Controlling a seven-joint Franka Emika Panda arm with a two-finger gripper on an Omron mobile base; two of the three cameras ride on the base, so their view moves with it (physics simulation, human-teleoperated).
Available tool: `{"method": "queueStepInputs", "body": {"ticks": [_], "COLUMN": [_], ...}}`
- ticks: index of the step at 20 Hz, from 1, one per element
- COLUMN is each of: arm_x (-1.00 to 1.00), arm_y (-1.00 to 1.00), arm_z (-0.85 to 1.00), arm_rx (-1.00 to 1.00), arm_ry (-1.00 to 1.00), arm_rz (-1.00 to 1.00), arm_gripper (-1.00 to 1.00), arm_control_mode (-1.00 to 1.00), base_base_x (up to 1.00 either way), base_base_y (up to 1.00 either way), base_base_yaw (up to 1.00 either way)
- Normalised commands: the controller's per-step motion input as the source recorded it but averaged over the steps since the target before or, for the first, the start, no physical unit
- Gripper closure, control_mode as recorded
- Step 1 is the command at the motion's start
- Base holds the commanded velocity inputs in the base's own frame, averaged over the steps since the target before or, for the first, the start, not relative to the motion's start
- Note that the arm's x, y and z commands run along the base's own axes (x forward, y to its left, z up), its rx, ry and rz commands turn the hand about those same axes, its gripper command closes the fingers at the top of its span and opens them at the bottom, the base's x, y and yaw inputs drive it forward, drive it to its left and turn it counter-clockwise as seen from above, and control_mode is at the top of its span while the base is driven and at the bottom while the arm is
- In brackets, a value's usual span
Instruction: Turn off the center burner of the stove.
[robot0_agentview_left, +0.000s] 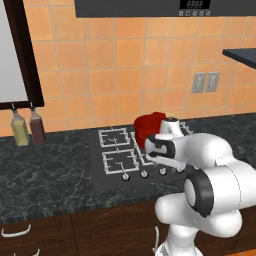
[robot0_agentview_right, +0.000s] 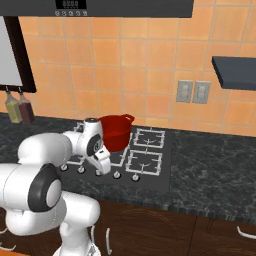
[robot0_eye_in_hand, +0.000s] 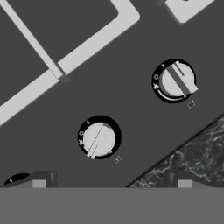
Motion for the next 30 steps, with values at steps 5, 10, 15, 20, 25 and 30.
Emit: {"method": "queueStepInputs", "body": {"ticks": [5, 10, 15, 20, 25, 30], "arm_x": [0.01, 0.17, 0.25, 0.09, 0.0, 0.0], "arm_y": [0.0, 0.0, 0.0, 0.0, 0.0, -0.07], "arm_z": [-0.29, -0.13, -0.11, -0.15, -0.12, 0.0], "arm_rx": [0.0, 0.0, 0.0, 0.0, 0.0, 0.01], "arm_ry": [0.0, 0.0, 0.0, 0.0, 0.0, 0.0], "arm_rz": [-0.03, -0.03, -0.06, -0.04, -0.01, -0.03], "arm_gripper": [-1.0, -1.0, -1.0, -1.0, 1.0, 1.0], "arm_control_mode": [-1.0, -1.0, -1.0, -1.0, -1.0, -1.0], "base_base_x": [0.0, 0.0, 0.0, 0.0, 0.0, 0.0], "base_base_y": [0.0, 0.0, 0.0, 0.0, 0.0, 0.0], "base_base_yaw": [0.0, 0.0, 0.0, 0.0, 0.0, 0.0]}}
